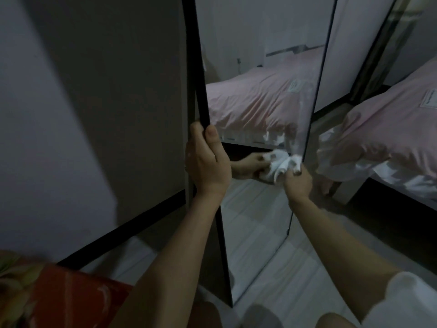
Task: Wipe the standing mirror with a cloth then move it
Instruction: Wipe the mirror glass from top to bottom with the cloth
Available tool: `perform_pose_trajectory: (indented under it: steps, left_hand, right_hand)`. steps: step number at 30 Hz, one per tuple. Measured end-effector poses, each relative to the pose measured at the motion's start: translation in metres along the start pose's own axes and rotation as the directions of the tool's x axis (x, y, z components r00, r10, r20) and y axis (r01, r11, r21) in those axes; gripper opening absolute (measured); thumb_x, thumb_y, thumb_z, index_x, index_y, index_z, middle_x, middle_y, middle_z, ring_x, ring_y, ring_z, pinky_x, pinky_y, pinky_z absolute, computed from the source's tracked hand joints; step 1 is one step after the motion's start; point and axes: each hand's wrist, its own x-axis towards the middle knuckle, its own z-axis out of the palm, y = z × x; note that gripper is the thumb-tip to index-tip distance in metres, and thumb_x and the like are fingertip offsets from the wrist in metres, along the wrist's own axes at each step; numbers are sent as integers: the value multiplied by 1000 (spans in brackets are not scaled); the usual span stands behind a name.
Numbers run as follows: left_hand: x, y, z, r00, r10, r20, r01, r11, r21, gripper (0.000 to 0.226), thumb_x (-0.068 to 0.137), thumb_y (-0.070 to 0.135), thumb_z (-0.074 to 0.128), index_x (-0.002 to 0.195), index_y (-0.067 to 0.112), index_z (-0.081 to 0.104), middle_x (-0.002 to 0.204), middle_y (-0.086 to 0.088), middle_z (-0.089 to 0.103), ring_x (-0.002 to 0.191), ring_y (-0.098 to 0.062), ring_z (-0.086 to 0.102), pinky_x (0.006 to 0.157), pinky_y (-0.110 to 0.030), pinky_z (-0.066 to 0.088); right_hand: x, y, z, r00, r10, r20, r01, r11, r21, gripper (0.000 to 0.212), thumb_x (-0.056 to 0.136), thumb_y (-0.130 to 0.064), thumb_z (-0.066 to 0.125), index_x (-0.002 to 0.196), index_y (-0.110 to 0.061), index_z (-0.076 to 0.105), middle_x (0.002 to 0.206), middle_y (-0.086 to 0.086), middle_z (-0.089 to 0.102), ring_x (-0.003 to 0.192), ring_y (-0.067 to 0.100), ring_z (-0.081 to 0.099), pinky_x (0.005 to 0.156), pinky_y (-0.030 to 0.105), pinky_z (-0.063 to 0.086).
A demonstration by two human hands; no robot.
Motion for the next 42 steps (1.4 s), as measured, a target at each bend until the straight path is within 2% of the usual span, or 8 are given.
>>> perform_pose_trajectory:
  steps: [4,10,13,17,20,35,38,42]
  left_hand:
    - [1,-1,0,1000,9,4,-9,1000,-14,42,92,40,23,86,9,49,63,18,37,60,6,44,58,-7,31]
    - [5,-2,0,1000,-2,-12,2,1000,-16,43,91,42,22,84,9,49,62,17,37,59,-7,42,58,-24,35]
    - [3,-1,0,1000,-8,-16,8,1000,-6,47,91,44,22,87,6,51,62,17,37,60,-12,43,56,-23,33]
    - [1,-1,-2,1000,-7,17,7,1000,2,31,91,43,22,86,20,42,62,17,37,56,1,41,54,-10,30]
    - [2,-3,-5,999,-14,38,14,1000,-4,29,92,44,22,86,22,40,61,16,38,55,2,42,53,-11,30]
    - [0,15,-17,993,-77,93,75,997,29,53,89,52,18,98,11,51,75,13,47,71,-9,49,65,-23,39]
    - [-1,16,-17,989,-106,107,105,994,21,38,95,44,23,95,16,48,70,17,43,64,3,45,59,-9,32]
    - [-2,17,-22,984,-91,154,93,996,-8,40,98,39,26,110,10,52,83,24,46,75,11,49,64,-5,33]
  right_hand:
    - [-12,54,-9,899,387,205,-379,922,-78,34,91,-2,51,124,4,52,119,26,58,106,39,59,86,41,50]
    - [-18,19,-6,992,-83,-99,71,991,-116,40,92,-10,45,132,-8,49,128,23,48,110,37,50,97,37,40]
    - [-24,20,5,988,-143,-56,140,989,-44,37,94,-16,46,130,-10,51,123,21,53,106,34,54,88,33,43]
    - [-39,75,9,918,304,254,-310,951,-16,30,92,-9,50,121,-3,53,112,20,59,95,33,59,70,37,53]
    - [-41,94,-3,855,417,308,-344,901,-265,28,88,-2,47,113,4,56,98,24,59,80,35,60,58,35,51]
    - [-33,24,-20,956,-283,80,293,943,-159,29,91,-12,43,116,-9,57,103,17,57,85,30,60,76,37,52]
    - [-52,52,-8,944,-126,304,190,963,-193,18,95,-15,44,93,-7,60,87,14,61,77,29,60,69,38,52]
    - [-73,85,-14,866,242,437,19,859,-512,18,93,-15,48,101,-12,64,87,10,59,80,24,57,77,38,51]
